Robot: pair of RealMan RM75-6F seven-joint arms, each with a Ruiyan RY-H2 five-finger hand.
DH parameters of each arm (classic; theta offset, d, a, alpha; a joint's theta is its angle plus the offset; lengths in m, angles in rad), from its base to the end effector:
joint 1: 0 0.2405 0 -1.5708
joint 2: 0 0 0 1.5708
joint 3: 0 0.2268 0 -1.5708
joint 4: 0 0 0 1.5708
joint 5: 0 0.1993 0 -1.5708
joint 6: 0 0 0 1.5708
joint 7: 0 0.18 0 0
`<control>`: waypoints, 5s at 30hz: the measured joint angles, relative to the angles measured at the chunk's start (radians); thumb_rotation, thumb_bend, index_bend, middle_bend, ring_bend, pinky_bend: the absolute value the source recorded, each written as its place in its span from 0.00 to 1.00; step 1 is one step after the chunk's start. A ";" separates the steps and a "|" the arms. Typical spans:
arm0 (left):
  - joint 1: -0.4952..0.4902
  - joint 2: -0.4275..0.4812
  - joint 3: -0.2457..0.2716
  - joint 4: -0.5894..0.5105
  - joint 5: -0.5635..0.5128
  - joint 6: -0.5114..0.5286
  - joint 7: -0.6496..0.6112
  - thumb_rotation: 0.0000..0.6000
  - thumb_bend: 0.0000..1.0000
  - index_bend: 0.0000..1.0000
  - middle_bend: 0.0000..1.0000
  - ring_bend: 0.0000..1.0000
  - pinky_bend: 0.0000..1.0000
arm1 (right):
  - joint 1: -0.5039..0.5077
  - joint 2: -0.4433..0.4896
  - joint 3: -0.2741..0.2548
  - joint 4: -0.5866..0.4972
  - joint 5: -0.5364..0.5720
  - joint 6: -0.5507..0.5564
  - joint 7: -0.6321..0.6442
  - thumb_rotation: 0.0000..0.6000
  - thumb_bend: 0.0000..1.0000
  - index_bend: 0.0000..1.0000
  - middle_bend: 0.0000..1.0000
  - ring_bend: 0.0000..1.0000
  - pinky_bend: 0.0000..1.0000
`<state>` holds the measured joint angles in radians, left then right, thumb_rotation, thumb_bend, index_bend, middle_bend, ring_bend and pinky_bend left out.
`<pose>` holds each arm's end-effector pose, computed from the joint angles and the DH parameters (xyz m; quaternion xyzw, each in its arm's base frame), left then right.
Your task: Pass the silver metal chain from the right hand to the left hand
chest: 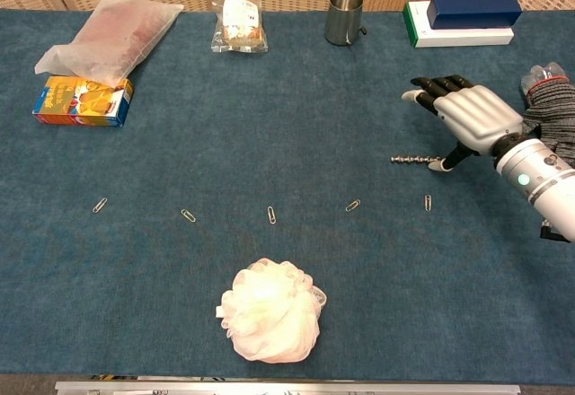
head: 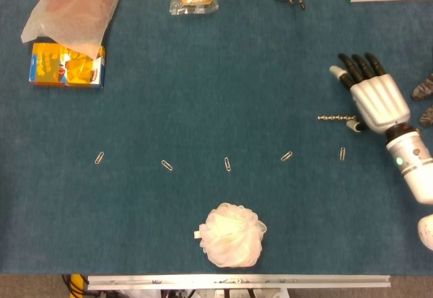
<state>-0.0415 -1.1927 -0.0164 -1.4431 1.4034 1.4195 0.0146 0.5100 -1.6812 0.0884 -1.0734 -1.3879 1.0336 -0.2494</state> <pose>-0.3376 0.1932 0.1432 -0.5877 -0.4161 -0.2984 0.6264 -0.2324 -0.3281 -0.0294 0.7532 -0.3199 0.2929 0.4945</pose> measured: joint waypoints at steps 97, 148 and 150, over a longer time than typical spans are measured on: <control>0.026 -0.009 0.000 0.005 -0.001 0.005 -0.009 1.00 0.15 0.38 0.43 0.39 0.57 | 0.081 0.065 -0.060 -0.157 0.051 -0.138 -0.090 1.00 0.31 0.54 0.00 0.00 0.04; 0.019 0.000 0.001 -0.106 0.010 0.024 0.133 1.00 0.15 0.38 0.43 0.39 0.58 | -0.056 0.232 -0.152 -0.387 -0.127 0.100 0.052 1.00 0.34 0.61 0.02 0.00 0.04; 0.019 0.000 0.001 -0.120 0.011 0.029 0.153 1.00 0.15 0.38 0.43 0.39 0.57 | -0.065 0.241 -0.161 -0.393 -0.143 0.110 0.063 1.00 0.34 0.61 0.02 0.00 0.04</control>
<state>-0.0220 -1.1926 -0.0156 -1.5629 1.4140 1.4482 0.1677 0.4455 -1.4401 -0.0729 -1.4663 -1.5307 1.1439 -0.1865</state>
